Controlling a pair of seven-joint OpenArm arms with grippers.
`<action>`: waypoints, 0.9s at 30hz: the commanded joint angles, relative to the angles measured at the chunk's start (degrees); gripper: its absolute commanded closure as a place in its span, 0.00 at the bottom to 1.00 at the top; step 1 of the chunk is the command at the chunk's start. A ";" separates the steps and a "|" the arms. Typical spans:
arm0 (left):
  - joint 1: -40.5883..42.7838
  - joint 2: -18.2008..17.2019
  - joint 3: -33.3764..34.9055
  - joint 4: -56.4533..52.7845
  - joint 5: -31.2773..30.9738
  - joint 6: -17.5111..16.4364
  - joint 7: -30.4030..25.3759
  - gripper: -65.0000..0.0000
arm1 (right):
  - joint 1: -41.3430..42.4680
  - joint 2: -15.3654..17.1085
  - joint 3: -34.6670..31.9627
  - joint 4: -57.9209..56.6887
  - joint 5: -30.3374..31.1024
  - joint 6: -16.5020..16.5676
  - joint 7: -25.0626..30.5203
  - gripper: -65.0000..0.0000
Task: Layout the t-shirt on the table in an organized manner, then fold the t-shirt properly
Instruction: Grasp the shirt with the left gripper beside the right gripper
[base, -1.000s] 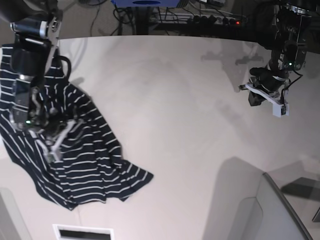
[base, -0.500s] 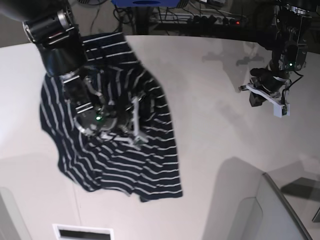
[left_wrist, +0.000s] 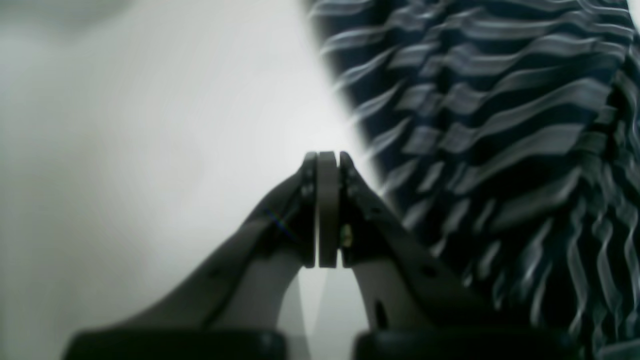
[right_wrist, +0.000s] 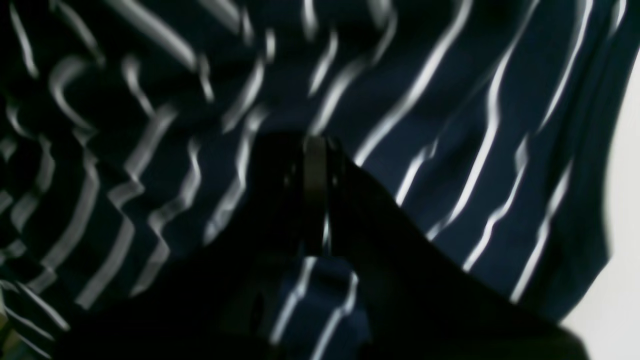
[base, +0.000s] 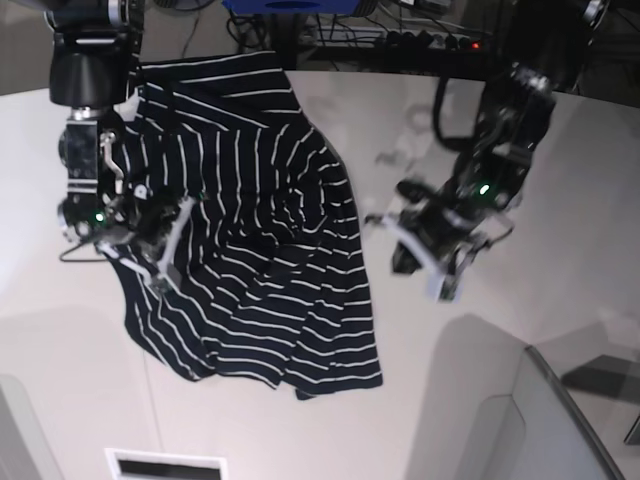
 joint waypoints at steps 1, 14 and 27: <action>-3.41 1.60 -0.15 -1.37 0.89 0.10 -1.28 1.00 | 0.28 0.80 0.35 1.84 0.32 -0.03 0.95 0.99; -23.81 20.51 -0.06 -41.19 19.17 -4.12 -5.14 1.00 | -6.66 0.80 0.44 8.52 0.49 0.15 0.78 0.99; -14.93 13.03 -0.68 -40.40 24.62 0.80 -11.12 1.00 | 3.53 3.52 9.67 -18.73 0.14 -0.03 9.74 0.99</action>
